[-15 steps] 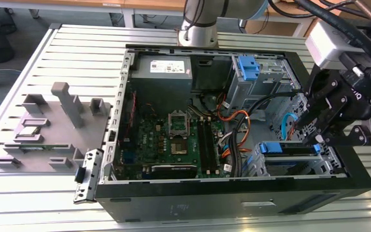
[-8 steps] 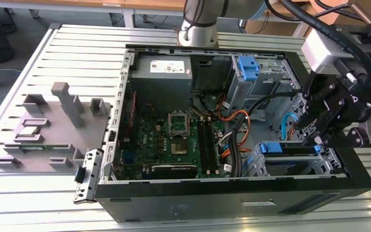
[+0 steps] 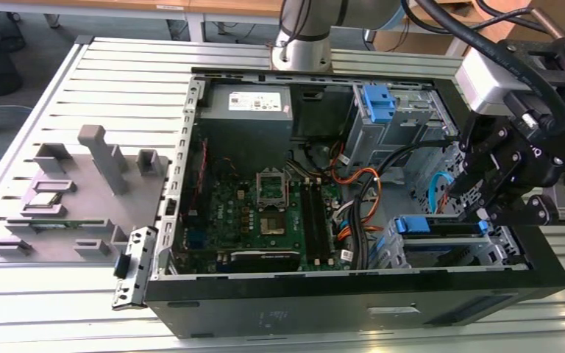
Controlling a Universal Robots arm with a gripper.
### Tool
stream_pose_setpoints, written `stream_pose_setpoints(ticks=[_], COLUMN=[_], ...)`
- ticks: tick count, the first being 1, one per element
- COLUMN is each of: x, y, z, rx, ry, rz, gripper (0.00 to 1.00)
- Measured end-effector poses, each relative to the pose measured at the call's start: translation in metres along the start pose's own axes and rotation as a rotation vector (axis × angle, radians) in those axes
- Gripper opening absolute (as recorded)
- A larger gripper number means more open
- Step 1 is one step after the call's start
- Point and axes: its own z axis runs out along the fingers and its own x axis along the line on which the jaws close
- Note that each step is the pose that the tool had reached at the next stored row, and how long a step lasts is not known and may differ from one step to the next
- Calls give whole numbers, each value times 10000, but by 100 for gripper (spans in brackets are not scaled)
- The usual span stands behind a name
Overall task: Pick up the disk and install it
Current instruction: 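Insert the first disk wire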
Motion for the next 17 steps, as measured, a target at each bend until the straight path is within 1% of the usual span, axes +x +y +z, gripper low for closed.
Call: stream_pose_setpoints(ticks=[10, 13, 17], x=[-1, -22, -82], y=[0, 0, -18], z=[2, 3, 7], rx=[0, 0, -1], ry=[-1, -2, -9], rz=[0, -2, -6], gripper=[42, 42, 42])
